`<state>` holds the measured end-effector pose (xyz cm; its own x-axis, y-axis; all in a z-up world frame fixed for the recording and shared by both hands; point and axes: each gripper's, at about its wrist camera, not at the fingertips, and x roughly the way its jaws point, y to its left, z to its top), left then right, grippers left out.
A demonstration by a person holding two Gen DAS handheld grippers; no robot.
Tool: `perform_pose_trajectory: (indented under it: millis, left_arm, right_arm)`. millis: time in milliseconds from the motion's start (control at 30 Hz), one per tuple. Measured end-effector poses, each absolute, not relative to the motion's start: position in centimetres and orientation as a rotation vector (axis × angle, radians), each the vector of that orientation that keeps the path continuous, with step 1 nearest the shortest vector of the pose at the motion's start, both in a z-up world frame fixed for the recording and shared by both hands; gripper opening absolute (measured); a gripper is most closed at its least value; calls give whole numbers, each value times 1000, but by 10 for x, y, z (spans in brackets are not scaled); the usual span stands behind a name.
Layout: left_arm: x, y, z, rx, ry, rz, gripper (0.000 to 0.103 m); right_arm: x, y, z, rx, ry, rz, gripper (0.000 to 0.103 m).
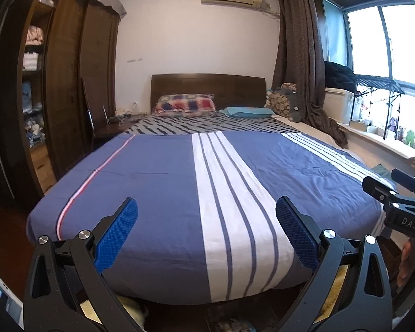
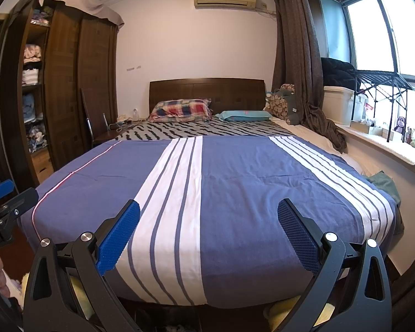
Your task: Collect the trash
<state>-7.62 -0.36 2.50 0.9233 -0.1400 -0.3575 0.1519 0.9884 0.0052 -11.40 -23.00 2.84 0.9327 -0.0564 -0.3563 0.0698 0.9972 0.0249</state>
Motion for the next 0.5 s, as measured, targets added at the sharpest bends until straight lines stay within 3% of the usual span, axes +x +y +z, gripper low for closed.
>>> perform_pose_trajectory:
  millis: [500]
  left_arm:
    - [-67,-2,24,30,391,-163,95]
  right_arm:
    - [-111,-230,27,32,375,-72,100]
